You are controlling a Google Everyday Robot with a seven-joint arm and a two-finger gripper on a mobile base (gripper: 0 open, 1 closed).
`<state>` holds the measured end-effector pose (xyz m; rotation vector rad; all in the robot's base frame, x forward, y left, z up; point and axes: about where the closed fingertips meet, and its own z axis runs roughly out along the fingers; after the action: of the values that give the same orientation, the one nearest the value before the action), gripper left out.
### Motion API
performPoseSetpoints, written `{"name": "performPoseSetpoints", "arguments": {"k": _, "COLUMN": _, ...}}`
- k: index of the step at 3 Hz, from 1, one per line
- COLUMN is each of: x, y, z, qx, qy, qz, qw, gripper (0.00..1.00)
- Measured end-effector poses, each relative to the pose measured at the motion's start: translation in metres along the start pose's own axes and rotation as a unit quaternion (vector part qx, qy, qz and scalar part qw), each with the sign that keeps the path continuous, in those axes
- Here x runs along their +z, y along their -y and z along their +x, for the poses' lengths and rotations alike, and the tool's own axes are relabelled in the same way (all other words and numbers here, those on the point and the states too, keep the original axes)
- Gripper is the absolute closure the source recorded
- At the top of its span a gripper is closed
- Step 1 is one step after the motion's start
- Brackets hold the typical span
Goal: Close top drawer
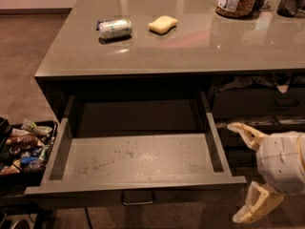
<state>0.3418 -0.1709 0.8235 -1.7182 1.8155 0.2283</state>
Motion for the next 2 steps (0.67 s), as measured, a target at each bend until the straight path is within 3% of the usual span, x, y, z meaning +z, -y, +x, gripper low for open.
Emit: {"name": "performPoseSetpoints", "arguments": {"k": 2, "x": 0.030, "y": -0.023, "z": 0.019, "qx": 0.021, "qy": -0.019, "qz": 0.016, "qw": 0.9995, "gripper": 0.00}}
